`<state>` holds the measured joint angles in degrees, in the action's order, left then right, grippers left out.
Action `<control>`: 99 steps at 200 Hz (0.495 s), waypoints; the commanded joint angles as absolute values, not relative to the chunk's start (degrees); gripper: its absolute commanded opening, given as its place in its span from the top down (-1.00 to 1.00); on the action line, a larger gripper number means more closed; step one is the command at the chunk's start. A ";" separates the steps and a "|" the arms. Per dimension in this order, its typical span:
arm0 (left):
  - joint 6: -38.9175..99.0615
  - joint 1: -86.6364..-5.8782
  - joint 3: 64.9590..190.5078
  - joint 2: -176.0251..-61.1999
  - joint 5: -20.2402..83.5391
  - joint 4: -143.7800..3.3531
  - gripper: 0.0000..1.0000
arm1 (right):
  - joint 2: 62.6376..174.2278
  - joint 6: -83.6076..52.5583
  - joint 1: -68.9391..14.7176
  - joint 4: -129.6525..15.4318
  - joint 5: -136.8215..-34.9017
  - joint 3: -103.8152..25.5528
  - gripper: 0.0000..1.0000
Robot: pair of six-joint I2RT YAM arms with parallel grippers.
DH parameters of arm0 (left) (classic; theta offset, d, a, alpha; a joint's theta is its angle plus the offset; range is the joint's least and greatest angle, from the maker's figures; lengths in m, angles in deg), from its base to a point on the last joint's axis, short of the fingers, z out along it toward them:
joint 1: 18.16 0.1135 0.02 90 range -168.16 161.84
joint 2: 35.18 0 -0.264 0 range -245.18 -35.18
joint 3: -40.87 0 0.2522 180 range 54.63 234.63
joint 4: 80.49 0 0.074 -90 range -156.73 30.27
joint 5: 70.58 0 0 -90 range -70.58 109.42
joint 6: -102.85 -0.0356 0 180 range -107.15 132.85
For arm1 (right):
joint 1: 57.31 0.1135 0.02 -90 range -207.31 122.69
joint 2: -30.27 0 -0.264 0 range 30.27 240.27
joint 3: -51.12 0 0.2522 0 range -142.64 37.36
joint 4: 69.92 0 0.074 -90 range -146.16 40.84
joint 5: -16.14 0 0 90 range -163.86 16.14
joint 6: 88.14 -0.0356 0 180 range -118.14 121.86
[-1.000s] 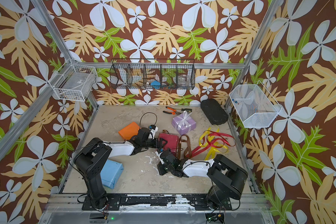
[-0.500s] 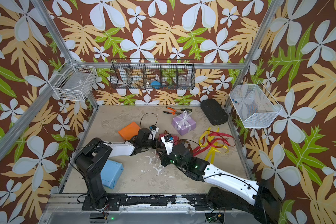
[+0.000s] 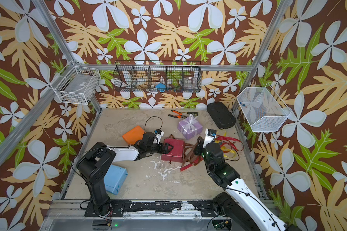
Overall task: Untie the ribbon bows on the gift boxes
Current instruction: Adjust the ribbon at the center of the board.
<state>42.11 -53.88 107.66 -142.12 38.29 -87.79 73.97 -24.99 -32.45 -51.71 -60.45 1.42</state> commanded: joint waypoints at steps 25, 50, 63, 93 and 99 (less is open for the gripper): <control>39.55 -54.03 107.28 -142.98 36.73 -76.66 -0.92 | 81.56 -22.69 -46.64 -53.17 -65.78 -1.40 1.00; 39.49 -54.02 107.20 -142.92 36.96 -76.67 -0.92 | 89.34 -24.26 -55.40 -54.96 -71.26 -2.63 1.00; 39.46 -54.02 107.24 -142.77 37.00 -76.75 -0.92 | 94.18 -24.61 -58.42 -55.44 -74.24 -3.47 0.87; 39.53 -54.02 107.32 -142.45 37.39 -76.84 -0.92 | 103.73 -23.30 -59.83 -50.24 -78.94 -8.08 -0.57; 39.65 -53.99 107.29 -142.34 37.59 -76.84 -0.92 | 104.61 -23.15 -59.82 -49.61 -79.00 -8.37 -0.95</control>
